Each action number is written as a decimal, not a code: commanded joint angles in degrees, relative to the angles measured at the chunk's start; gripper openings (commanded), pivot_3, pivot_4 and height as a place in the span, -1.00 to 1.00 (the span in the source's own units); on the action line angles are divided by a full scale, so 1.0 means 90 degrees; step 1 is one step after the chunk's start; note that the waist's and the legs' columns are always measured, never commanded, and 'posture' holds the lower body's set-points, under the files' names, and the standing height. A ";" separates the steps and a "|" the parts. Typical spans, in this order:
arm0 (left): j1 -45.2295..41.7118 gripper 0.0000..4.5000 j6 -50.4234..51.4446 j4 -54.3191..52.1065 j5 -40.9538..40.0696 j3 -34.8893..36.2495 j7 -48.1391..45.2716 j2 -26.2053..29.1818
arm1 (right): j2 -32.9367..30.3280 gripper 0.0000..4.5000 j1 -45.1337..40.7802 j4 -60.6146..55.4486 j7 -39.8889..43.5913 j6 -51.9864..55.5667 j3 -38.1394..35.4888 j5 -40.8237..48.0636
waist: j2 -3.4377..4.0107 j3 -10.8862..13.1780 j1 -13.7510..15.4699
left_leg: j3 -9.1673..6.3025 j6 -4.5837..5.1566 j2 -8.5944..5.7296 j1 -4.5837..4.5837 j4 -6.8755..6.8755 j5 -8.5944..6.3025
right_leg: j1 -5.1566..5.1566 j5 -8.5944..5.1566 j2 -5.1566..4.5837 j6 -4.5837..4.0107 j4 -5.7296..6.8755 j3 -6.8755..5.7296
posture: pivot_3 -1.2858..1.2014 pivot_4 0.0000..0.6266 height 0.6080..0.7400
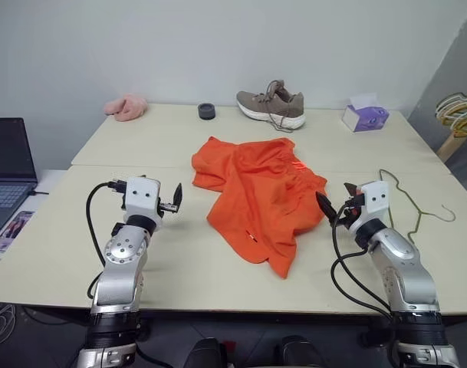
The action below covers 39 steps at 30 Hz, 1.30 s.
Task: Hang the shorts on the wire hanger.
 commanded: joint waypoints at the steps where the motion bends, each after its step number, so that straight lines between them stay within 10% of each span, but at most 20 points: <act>1: -0.0118 1.00 -0.0172 -0.0026 0.0009 -0.0032 -0.0067 0.0087 | -0.0025 0.99 -0.0072 -0.0254 -0.0034 -0.0145 -0.0061 0.0011 | 0.0000 -0.0020 -0.0002 | 0.0000 0.0000 0.0000 0.0000 0.0000 0.0000 | 0.0000 0.0000 0.0000 0.0000 0.0000 0.0000 | -0.03 -0.95 1.00; 25: 0.0107 1.00 0.0303 -0.0502 -0.1153 -0.0223 -0.1379 0.0070 | -0.0285 0.99 0.0001 -0.0465 0.0394 -0.0191 0.0083 -0.0055 | 0.0010 -0.0124 -0.0120 | 0.0000 0.0001 -0.0001 0.0001 0.0003 0.0000 | 0.0004 0.0000 0.0002 -0.0001 0.0000 0.0003 | -0.05 -0.93 1.00; 39: -0.0463 1.00 0.2219 -0.0727 -0.1844 -0.2378 -0.3797 0.0511 | -0.2532 0.99 0.0363 -0.2437 0.3037 0.1487 0.0823 0.1179 | 0.0021 -0.0118 -0.0351 | -0.0004 0.0004 0.0001 0.0004 0.0010 -0.0001 | 0.0015 -0.0003 0.0012 0.0002 -0.0008 0.0005 | -0.11 -0.91 1.00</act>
